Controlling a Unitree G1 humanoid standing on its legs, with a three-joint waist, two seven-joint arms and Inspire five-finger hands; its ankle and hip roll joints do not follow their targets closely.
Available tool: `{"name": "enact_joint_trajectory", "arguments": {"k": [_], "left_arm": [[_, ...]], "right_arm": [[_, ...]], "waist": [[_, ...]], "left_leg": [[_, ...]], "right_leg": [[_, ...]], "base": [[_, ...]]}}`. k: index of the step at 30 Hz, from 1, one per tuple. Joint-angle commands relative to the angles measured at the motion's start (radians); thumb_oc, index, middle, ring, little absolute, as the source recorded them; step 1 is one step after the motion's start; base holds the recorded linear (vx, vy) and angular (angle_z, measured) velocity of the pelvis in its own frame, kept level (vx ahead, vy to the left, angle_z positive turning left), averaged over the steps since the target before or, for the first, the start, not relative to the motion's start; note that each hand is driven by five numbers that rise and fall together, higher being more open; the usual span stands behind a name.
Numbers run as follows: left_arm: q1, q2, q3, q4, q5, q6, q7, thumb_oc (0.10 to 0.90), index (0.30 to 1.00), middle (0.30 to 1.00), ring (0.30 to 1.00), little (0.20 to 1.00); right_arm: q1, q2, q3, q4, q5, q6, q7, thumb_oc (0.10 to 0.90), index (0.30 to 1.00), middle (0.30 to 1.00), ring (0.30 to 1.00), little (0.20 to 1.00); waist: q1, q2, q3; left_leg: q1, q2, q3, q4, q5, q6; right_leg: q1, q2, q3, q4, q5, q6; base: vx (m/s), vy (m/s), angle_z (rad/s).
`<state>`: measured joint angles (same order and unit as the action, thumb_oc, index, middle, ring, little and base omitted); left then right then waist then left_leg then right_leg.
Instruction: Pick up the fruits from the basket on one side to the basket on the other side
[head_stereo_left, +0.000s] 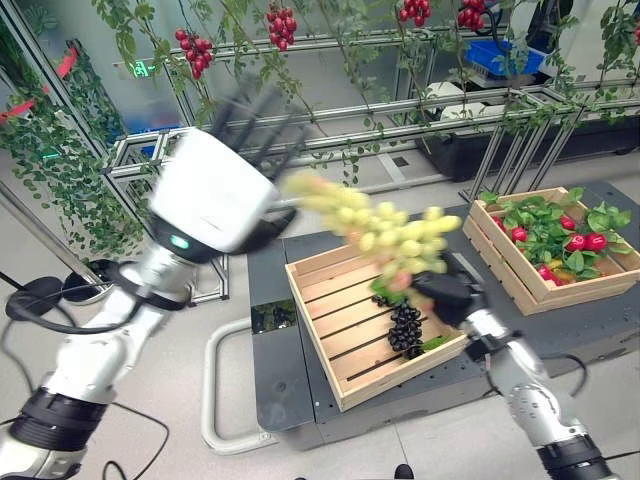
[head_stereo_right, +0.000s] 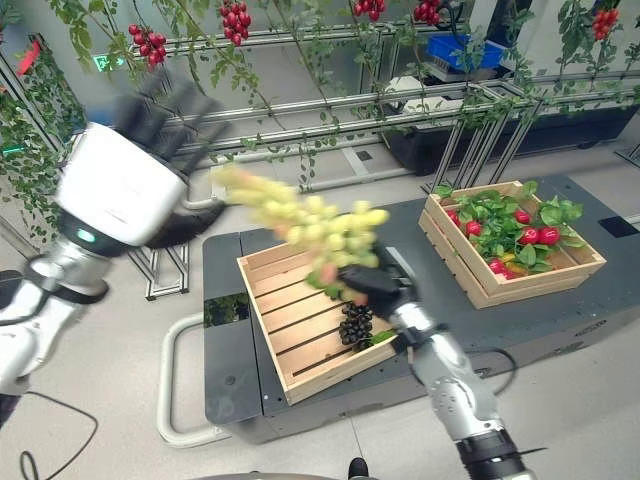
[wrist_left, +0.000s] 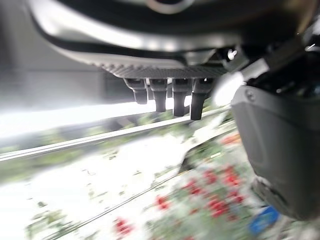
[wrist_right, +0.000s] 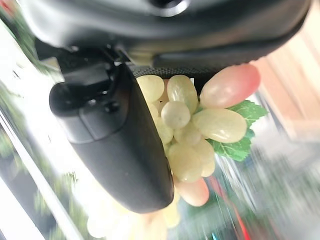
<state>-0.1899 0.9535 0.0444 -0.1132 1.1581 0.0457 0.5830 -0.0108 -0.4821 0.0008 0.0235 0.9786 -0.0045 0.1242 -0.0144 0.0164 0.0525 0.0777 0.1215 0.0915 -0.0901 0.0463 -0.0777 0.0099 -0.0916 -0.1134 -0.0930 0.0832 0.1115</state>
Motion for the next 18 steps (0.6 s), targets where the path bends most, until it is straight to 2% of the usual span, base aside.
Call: {"name": "enact_joint_trajectory", "arguments": {"k": [1, 6, 12, 13, 15, 16, 17, 18], "left_arm": [[-0.061, 0.074, 0.051, 0.009, -0.075, 0.035, 0.055, 0.8, 0.9, 0.9, 0.9, 0.9], [-0.045, 0.04, 0.056, 0.029, -0.155, -0.02, 0.059, 0.8, 0.9, 0.9, 0.9, 0.9], [-0.013, -0.014, 0.067, 0.073, -0.308, -0.108, 0.11, 0.8, 0.9, 0.9, 0.9, 0.9], [-0.006, -0.043, 0.071, 0.087, -0.398, -0.16, 0.133, 0.8, 0.9, 0.9, 0.9, 0.9], [0.002, -0.065, 0.078, 0.088, -0.461, -0.211, 0.145, 0.8, 0.9, 0.9, 0.9, 0.9], [0.014, -0.108, 0.086, 0.092, -0.529, -0.281, 0.158, 0.8, 0.9, 0.9, 0.9, 0.9], [0.018, -0.124, 0.088, 0.093, -0.552, -0.311, 0.163, 0.8, 0.9, 0.9, 0.9, 0.9], [0.026, -0.161, 0.089, 0.089, -0.591, -0.37, 0.16, 0.8, 0.9, 0.9, 0.9, 0.9]], "right_arm": [[-0.076, -0.012, -0.061, -0.12, -0.018, -0.194, -0.011, 0.4, 0.3, 0.3, 0.3, 0.3], [-0.079, 0.017, -0.082, -0.143, -0.01, -0.226, -0.066, 0.4, 0.3, 0.3, 0.3, 0.3], [-0.074, 0.048, -0.079, -0.161, -0.031, -0.244, -0.06, 0.4, 0.3, 0.3, 0.3, 0.3], [-0.074, 0.05, -0.072, -0.169, -0.043, -0.237, -0.049, 0.4, 0.3, 0.3, 0.3, 0.3], [-0.072, 0.054, -0.068, -0.18, -0.04, -0.224, -0.039, 0.4, 0.3, 0.3, 0.3, 0.3], [-0.069, 0.065, -0.063, -0.186, -0.046, -0.212, -0.016, 0.4, 0.3, 0.3, 0.3, 0.3], [-0.069, 0.068, -0.061, -0.187, -0.054, -0.207, -0.006, 0.4, 0.3, 0.3, 0.3, 0.3], [-0.07, 0.075, -0.053, -0.186, -0.069, -0.197, 0.009, 0.4, 0.3, 0.3, 0.3, 0.3]], "waist": [[-0.016, -0.036, -0.063], [-0.015, -0.037, -0.063], [-0.016, -0.039, -0.063], [-0.018, -0.042, -0.063], [-0.018, -0.044, -0.061], [-0.019, -0.047, -0.06], [-0.02, -0.048, -0.058], [-0.018, -0.052, -0.056]], "left_leg": [[-0.004, 0.002, -0.004, 0.003, -0.045, 0.012], [-0.01, 0.002, -0.003, 0.003, -0.039, 0.013], [-0.015, 0.008, 0.0, 0.003, -0.036, 0.011], [-0.012, 0.015, 0.006, 0.003, -0.041, 0.009], [-0.016, 0.019, 0.012, 0.003, -0.03, 0.009], [-0.01, 0.029, 0.021, 0.003, -0.034, 0.004], [-0.009, 0.034, 0.024, 0.003, -0.033, 0.003], [-0.008, 0.041, 0.024, 0.003, -0.029, 0.0]], "right_leg": [[0.024, -0.039, 0.001, 0.006, -0.021, 0.027], [0.016, -0.038, 0.005, 0.006, -0.014, 0.024], [0.007, -0.029, 0.013, 0.006, -0.015, 0.02], [0.006, -0.022, 0.016, 0.006, -0.023, 0.019], [-0.001, -0.016, 0.021, 0.006, -0.017, 0.014], [0.0, -0.005, 0.024, 0.006, -0.025, 0.01], [0.0, -0.001, 0.025, 0.006, -0.026, 0.008], [-0.002, 0.008, 0.031, 0.006, -0.026, 0.003]], "base": [[0.0, 0.0, 0.0], [-0.01, -0.009, -0.01], [0.0, -0.055, -0.05], [0.0, -0.091, -0.13], [0.0, -0.102, -0.07], [0.03, -0.107, -0.02], [0.02, -0.11, -0.02], [0.0, -0.064, -0.01]]}}
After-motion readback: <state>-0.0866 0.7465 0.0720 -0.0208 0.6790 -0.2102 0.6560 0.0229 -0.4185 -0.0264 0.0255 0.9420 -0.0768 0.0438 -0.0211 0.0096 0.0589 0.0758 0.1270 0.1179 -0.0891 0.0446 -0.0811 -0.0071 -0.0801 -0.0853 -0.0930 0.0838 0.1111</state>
